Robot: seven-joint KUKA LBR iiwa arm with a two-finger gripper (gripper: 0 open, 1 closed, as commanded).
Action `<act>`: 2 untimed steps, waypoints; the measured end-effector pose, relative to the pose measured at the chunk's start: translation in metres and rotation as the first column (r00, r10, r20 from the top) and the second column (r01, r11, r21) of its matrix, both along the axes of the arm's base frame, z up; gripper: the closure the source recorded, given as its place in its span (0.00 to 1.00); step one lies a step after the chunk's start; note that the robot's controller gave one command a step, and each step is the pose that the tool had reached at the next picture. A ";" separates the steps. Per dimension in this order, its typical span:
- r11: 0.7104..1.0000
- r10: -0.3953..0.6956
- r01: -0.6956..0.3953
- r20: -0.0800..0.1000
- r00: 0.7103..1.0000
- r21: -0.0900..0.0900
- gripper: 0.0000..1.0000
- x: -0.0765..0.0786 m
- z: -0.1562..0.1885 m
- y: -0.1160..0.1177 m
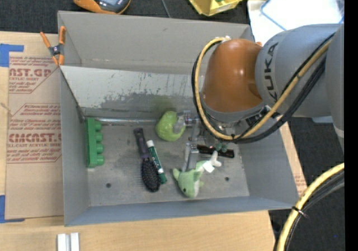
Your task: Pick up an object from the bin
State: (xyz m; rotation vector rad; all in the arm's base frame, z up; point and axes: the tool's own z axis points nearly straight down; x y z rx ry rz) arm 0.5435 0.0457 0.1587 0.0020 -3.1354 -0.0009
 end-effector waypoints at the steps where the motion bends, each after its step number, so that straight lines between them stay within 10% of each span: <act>1: 1.000 -0.001 0.001 0.008 1.000 0.001 0.00 0.002 0.004 0.000; 2: 0.986 0.169 -0.169 0.019 0.985 0.000 0.00 -0.058 -0.089 -0.041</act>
Offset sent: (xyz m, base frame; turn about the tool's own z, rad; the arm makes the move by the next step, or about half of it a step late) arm -0.0601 -0.0408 -0.0887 -0.1735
